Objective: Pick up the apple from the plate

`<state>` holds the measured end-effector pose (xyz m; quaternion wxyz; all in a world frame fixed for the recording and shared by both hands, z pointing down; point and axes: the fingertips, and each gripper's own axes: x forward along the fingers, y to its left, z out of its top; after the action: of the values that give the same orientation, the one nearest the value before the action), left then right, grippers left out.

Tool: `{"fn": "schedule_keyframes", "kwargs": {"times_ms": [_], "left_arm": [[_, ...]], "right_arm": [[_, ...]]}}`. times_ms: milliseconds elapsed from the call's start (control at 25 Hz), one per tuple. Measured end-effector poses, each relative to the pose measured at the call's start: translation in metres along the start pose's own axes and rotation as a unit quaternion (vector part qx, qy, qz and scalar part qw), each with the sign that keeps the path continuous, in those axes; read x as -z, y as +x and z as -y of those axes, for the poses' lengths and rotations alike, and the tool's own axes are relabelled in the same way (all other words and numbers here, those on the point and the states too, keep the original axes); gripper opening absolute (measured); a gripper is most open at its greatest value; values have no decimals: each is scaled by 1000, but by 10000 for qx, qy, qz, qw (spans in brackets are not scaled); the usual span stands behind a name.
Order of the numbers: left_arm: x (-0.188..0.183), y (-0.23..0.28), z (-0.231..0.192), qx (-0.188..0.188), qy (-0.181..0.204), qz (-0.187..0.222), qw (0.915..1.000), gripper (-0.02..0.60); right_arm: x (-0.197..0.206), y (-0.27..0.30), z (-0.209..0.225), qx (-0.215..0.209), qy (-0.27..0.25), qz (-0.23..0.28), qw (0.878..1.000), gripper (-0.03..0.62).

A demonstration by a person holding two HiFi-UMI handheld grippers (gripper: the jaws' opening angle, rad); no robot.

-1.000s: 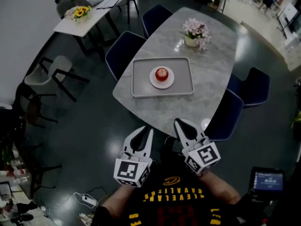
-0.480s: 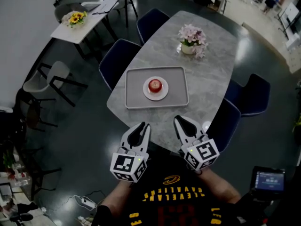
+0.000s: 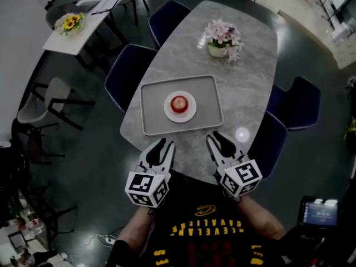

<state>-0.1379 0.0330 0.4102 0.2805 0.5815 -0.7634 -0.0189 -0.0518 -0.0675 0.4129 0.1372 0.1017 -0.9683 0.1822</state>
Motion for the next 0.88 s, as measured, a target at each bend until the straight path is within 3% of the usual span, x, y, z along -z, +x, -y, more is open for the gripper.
{"fn": "schedule_keyframes", "kwargs": {"times_ms": [240, 880], "left_arm": [[-1, 36, -45, 160, -487, -394, 9979, 98], [33, 127, -131, 128, -758, -1529, 9853, 98]], "right_arm": [[8, 37, 18, 320, 248, -324, 9987, 80], [65, 113, 69, 956, 933, -1159, 9842, 80]]}}
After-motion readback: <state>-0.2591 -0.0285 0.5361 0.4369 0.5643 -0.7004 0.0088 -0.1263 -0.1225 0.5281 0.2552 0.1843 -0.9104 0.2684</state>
